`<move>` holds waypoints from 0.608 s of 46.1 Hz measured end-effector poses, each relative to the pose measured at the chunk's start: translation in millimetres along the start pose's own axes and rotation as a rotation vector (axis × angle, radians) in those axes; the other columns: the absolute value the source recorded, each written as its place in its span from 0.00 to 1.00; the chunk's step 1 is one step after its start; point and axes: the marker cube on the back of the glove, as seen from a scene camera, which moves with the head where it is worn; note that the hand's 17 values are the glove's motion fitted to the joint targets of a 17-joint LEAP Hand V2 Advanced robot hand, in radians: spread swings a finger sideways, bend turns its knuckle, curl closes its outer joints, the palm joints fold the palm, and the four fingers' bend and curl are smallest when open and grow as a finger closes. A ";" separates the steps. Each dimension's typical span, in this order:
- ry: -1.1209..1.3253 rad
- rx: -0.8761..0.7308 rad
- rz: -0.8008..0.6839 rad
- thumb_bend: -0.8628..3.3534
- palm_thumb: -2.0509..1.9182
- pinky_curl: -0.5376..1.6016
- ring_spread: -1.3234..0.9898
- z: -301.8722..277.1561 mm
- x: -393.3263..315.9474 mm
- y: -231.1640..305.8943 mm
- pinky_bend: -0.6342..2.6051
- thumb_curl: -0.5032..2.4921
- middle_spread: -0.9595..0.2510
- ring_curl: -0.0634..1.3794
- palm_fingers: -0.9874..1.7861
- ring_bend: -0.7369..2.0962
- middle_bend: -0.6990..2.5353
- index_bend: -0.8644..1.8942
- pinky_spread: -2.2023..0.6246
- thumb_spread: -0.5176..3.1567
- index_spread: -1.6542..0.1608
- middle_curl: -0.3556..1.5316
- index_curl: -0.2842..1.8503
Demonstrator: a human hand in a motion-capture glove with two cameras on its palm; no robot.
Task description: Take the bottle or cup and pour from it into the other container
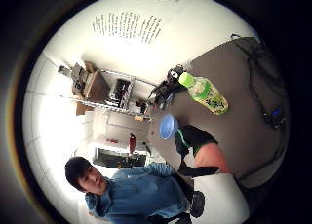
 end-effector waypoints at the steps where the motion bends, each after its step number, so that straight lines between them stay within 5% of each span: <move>1: -0.010 0.003 -0.004 0.20 0.69 0.40 0.64 4.0 1.1 -1.0 0.34 0.30 0.88 0.22 0.40 0.43 0.28 0.36 0.87 0.38 0.74 0.33 0.22; 28: -0.337 0.037 -0.003 0.20 0.69 0.41 0.64 94.4 20.3 -24.1 0.35 0.30 0.91 0.23 0.38 0.44 0.27 0.36 0.88 0.38 0.75 0.34 0.23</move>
